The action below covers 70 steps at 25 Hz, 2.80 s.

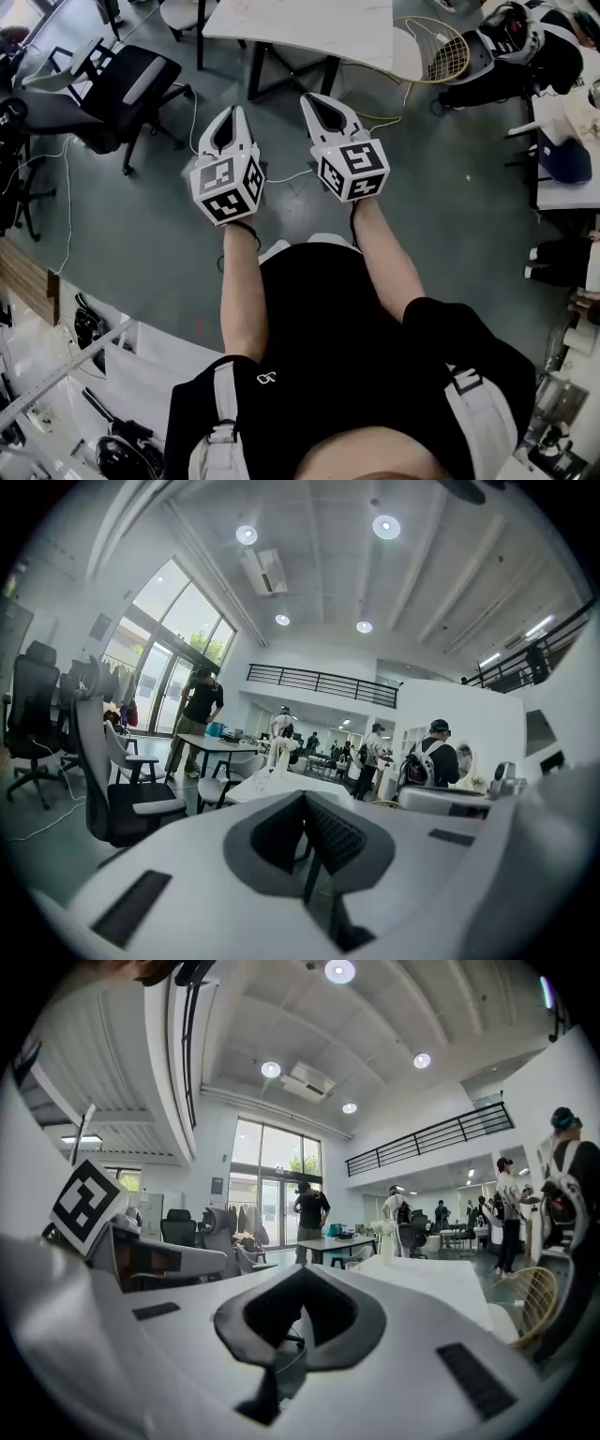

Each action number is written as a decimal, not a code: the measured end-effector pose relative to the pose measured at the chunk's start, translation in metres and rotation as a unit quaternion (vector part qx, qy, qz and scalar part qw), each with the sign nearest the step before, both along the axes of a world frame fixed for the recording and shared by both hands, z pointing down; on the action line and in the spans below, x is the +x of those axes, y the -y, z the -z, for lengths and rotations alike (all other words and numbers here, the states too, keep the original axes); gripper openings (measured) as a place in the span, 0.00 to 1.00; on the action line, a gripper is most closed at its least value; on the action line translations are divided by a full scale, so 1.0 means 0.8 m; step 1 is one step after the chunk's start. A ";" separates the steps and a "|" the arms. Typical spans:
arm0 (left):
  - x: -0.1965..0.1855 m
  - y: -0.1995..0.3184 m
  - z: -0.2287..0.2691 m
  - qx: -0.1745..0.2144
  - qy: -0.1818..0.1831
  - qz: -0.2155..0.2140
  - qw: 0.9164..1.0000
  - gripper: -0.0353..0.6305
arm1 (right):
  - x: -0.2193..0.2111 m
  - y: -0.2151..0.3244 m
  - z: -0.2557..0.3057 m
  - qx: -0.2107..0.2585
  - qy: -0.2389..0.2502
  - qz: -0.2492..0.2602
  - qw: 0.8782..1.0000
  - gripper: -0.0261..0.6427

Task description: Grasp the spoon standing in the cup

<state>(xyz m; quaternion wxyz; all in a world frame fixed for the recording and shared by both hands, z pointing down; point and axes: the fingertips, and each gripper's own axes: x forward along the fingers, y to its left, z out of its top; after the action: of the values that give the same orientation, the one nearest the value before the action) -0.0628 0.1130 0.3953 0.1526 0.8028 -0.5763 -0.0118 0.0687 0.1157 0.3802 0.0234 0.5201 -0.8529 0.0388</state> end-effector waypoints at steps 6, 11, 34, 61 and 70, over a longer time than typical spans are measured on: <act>-0.002 0.006 -0.005 -0.001 -0.013 -0.001 1.000 0.07 | 0.004 0.000 -0.006 -0.006 -0.015 -0.007 1.000 0.05; 0.003 0.012 -0.007 -0.001 -0.021 -0.008 1.000 0.07 | 0.011 0.005 -0.007 -0.008 -0.022 -0.015 1.000 0.05; -0.040 0.058 0.012 0.027 -0.028 0.022 0.999 0.07 | 0.005 0.062 0.019 0.029 -0.020 -0.010 0.999 0.05; 0.011 0.363 0.025 0.036 -0.016 0.033 0.999 0.07 | 0.076 0.368 0.011 0.020 0.006 -0.011 1.000 0.05; 0.013 0.502 0.020 -0.001 0.018 0.071 0.997 0.07 | 0.062 0.533 0.003 -0.005 0.017 0.039 0.999 0.05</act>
<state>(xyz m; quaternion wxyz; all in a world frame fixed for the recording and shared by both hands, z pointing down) -0.0525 -0.2889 0.3792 0.1414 0.7597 -0.6347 -0.0073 0.1184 -0.3110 0.3778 0.0128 0.4853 -0.8727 0.0514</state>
